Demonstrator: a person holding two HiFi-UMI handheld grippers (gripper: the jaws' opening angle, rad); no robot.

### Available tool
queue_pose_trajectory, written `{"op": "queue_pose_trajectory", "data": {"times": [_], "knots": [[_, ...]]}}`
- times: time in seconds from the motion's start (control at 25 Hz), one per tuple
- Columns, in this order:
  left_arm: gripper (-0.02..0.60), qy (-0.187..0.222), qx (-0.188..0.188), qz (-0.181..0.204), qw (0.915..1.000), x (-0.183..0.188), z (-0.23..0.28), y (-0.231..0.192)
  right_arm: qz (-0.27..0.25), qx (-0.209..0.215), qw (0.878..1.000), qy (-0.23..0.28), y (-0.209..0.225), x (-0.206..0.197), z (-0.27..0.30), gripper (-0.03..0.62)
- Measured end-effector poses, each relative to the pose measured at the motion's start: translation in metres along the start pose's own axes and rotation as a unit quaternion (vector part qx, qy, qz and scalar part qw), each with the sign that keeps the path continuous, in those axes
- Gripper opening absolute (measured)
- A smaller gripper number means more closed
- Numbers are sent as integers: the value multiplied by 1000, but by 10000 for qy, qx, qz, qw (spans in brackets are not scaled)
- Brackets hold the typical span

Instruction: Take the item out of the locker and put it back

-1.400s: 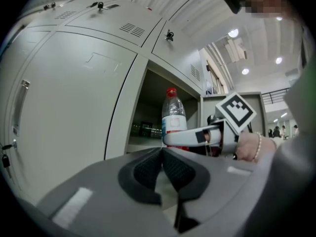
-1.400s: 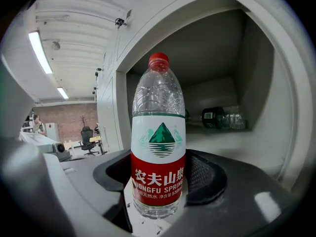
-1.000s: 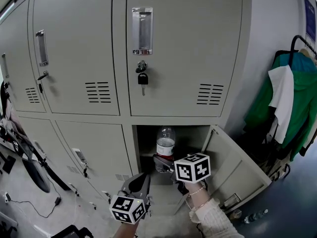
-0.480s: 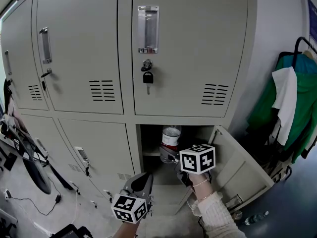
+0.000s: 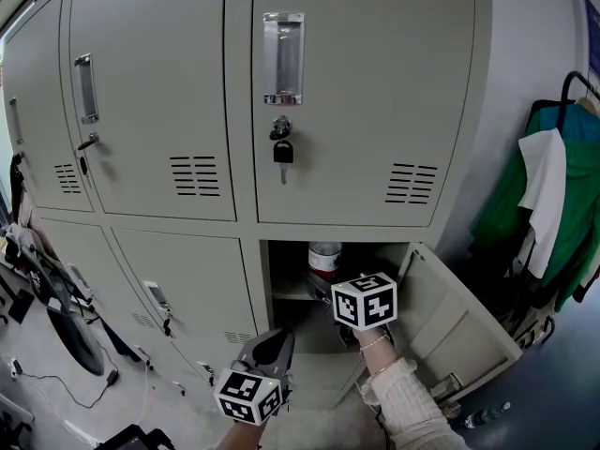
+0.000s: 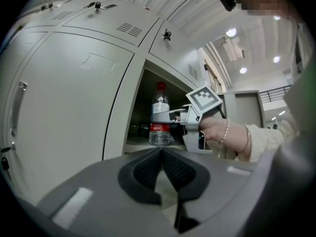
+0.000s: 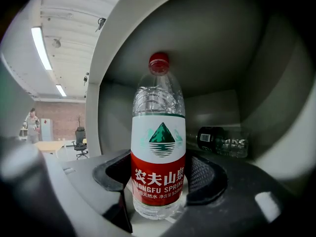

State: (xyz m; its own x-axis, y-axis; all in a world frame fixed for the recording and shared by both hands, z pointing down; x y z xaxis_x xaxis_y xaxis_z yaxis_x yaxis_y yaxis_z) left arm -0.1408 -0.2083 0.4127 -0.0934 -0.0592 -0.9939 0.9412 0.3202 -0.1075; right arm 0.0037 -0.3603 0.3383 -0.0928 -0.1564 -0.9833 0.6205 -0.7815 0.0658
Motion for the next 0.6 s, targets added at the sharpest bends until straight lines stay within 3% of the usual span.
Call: {"op": "queue_pose_trajectory", "data": {"times": [0.6], "knots": [[6, -196, -103, -141, 9997, -10, 15, 2, -129, -441, 9986, 261, 26, -2, 29, 310]]}}
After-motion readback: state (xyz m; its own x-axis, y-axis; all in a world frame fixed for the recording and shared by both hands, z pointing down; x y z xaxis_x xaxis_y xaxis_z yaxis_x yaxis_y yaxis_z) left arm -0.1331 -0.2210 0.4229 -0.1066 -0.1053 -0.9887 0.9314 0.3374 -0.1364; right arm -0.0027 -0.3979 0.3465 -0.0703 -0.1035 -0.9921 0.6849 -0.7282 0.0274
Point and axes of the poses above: the fingertips, and each gripper's own axes: z forward along the fingers, y to its right, x out of its top, the point moved 9 cm from there along -z, backward along the fingers, and after that the axes turned 8 degrees about x, right-handed, at the moved point
